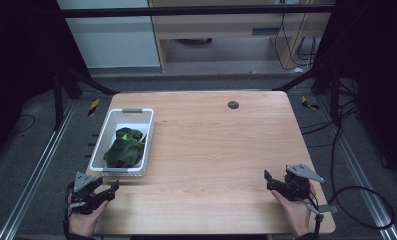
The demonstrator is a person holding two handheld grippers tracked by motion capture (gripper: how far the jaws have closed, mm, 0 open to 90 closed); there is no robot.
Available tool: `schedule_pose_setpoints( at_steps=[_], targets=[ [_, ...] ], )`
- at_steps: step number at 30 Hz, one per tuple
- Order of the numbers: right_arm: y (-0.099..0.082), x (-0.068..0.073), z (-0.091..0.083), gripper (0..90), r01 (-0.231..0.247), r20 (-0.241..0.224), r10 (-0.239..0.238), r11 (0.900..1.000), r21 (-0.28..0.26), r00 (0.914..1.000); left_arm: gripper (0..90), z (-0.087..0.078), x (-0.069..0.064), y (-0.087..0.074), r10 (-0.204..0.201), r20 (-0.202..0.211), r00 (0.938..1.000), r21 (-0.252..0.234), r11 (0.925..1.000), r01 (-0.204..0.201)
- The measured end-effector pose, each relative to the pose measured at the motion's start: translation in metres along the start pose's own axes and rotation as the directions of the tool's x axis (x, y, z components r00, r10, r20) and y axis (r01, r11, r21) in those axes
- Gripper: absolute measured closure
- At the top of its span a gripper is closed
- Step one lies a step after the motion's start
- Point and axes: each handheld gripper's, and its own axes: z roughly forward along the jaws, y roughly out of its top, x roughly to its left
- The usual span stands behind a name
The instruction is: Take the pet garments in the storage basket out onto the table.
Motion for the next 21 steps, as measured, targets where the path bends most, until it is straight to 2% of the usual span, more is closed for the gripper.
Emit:
schedule_pose_setpoints(
  at_steps=[11, 18, 21],
  targets=[
    [0.001, -0.004, 0.0, 17.8, -0.005, 0.005, 0.005, 1.0, 0.005, 1.0, 28.3, -0.007, -0.003, 0.003, 0.007, 0.01, 0.9999, -0.027, 0.9996, -0.006],
    [0.001, -0.002, 0.003, 16.9, 0.003, 0.0, -0.003, 0.9999, 0.013, 1.0, 26.8, -0.015, -0.003, 0.008, -0.011, 0.021, 0.9997, -0.059, 0.9982, 0.012],
    [0.002, -0.003, 0.003, 16.6, 0.007, 0.002, -0.007, 0.9999, 0.013, 1.0, 26.1, -0.015, -0.003, 0.01, -0.009, 0.029, 0.9995, -0.05, 0.9987, 0.011]
  ],
)
